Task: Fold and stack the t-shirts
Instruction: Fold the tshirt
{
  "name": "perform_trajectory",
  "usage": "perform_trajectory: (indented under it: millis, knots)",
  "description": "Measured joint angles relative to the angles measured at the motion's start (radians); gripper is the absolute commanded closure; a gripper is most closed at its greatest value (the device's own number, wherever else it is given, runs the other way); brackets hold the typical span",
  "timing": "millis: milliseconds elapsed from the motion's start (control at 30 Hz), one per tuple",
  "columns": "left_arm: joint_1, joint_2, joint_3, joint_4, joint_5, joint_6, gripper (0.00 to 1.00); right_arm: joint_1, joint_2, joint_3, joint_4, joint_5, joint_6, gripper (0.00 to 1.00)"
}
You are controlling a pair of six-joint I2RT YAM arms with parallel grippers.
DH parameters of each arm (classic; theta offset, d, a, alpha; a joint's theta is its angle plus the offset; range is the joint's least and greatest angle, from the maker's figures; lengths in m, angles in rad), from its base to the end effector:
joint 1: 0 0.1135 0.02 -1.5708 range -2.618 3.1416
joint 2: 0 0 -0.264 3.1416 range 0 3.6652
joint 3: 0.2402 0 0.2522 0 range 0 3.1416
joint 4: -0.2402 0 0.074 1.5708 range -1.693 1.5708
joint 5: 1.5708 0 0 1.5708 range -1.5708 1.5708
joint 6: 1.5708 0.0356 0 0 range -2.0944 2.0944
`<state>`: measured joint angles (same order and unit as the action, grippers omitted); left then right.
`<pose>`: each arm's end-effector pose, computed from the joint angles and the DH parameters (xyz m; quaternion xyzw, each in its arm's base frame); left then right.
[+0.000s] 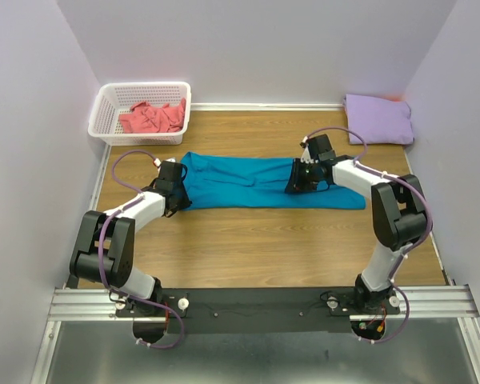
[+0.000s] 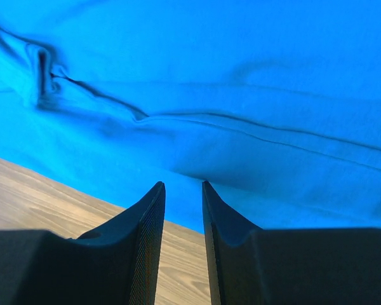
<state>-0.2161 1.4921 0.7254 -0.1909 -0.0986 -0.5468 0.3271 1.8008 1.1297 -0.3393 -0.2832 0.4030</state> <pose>0.2745 -0.0567 0.1605 -0.1714 0.9368 -0.0686 0.2973 0.3442 0.1273 0.1736 -0.0029 0.9522 0.2244 0.2073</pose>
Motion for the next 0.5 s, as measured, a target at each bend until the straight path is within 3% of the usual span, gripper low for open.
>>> perform_trajectory:
  millis: [500]
  knots:
    - [0.000,0.000,0.000,0.000,-0.005,0.000,0.73,-0.003,0.092,0.075,-0.016,0.111,-0.006,0.63]
